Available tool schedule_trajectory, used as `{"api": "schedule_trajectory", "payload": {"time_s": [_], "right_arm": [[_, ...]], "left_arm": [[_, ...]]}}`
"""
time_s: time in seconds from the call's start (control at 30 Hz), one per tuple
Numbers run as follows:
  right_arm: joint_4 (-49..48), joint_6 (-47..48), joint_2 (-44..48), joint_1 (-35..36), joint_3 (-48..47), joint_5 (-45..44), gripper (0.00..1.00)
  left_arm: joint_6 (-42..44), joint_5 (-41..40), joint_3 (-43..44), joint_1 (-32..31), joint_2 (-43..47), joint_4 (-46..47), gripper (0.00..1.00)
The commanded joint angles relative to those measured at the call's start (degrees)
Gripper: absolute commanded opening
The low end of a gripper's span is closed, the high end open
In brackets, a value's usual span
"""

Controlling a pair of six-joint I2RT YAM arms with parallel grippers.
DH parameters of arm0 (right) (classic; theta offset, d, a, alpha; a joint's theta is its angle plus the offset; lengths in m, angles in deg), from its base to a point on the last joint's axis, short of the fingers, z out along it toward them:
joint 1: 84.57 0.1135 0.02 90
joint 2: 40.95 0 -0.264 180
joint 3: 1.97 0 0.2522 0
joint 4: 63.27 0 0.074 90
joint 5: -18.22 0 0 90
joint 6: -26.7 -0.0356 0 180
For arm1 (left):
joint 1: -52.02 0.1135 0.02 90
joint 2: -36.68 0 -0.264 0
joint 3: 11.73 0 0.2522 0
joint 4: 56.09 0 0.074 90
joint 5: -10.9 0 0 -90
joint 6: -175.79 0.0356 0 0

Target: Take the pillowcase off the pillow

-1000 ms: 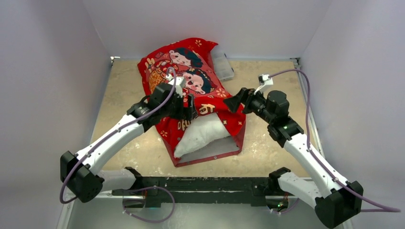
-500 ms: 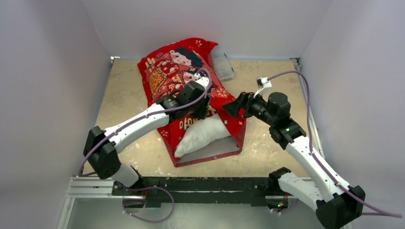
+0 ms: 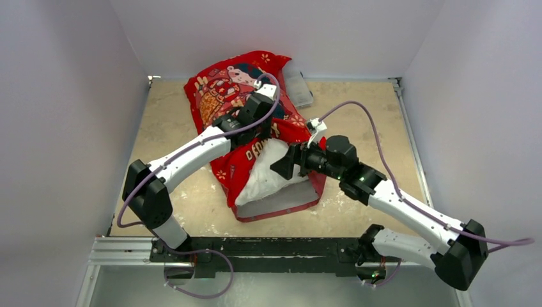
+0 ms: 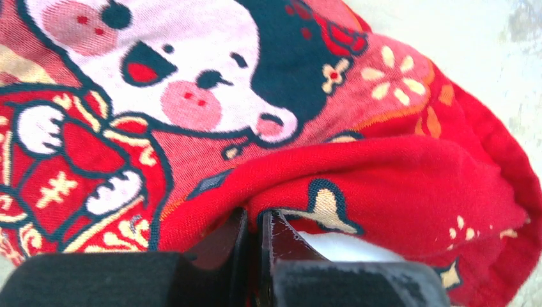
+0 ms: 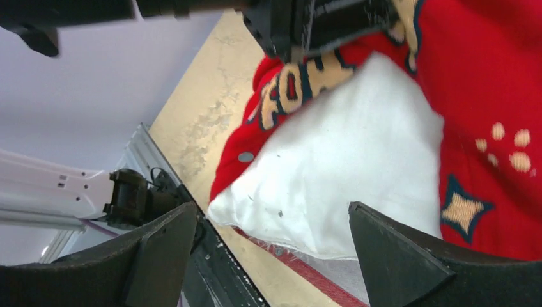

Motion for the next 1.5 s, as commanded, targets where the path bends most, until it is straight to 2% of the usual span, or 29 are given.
{"api": "schedule_trajectory", "payload": {"time_s": [0.0,0.23,0.4,0.43,0.47,0.5,0.57,0.63,0.77,0.93,1.13,1.3,1.37,1.47], "right_arm": [[-4.40,-4.27,-2.23,3.80,1.20,-9.56,0.92],[-10.65,-11.80,-11.57,9.95,5.49,-20.45,0.99],[-10.89,-13.81,-23.56,10.67,3.43,-27.87,0.99],[-10.62,-14.32,-25.26,10.71,2.88,-29.40,0.95],[-11.16,-14.75,-26.25,10.71,2.90,-30.24,0.87],[-11.97,-14.87,-26.58,10.65,3.28,-29.34,0.74],[-14.13,-14.35,-25.93,10.63,3.92,-27.73,0.33],[-16.08,-12.29,-23.70,10.62,3.90,-26.19,0.00],[-16.01,-7.01,-15.26,10.63,2.53,-21.18,0.00],[-14.96,-3.30,-1.66,10.50,0.78,-18.60,0.00],[-21.52,1.35,12.62,9.71,4.13,-11.65,0.00],[-21.08,1.15,12.59,9.13,4.35,-10.30,0.00],[-21.23,0.68,11.72,9.05,4.30,-11.15,0.00],[-21.77,1.06,10.08,8.83,3.49,-11.80,0.00]], "left_arm": [[-1.32,-0.97,3.35,2.23,-0.87,6.30,0.00],[-1.92,0.96,1.90,2.36,-0.99,7.21,0.00],[-1.93,1.53,1.18,2.48,-0.70,6.76,0.00],[-1.98,1.41,0.72,2.65,-0.30,6.74,0.00],[-2.12,1.36,0.16,3.00,0.18,6.85,0.00],[-2.31,1.31,-0.47,3.38,0.71,7.01,0.00],[-2.67,1.10,-1.66,4.25,1.84,7.30,0.00],[-2.80,0.32,-2.69,5.39,2.82,7.16,0.00],[-1.74,-4.10,-4.17,8.45,4.04,5.53,0.00],[-0.83,-16.37,-4.75,11.66,3.99,1.13,0.00],[-2.33,-22.75,-6.86,17.63,1.69,-1.54,0.00],[-3.81,-21.70,-9.08,19.58,1.68,-1.54,0.00],[-3.75,-19.03,-10.24,19.52,3.56,-0.68,0.05],[-3.85,-15.04,-12.65,19.18,8.37,-0.01,0.25]]}}
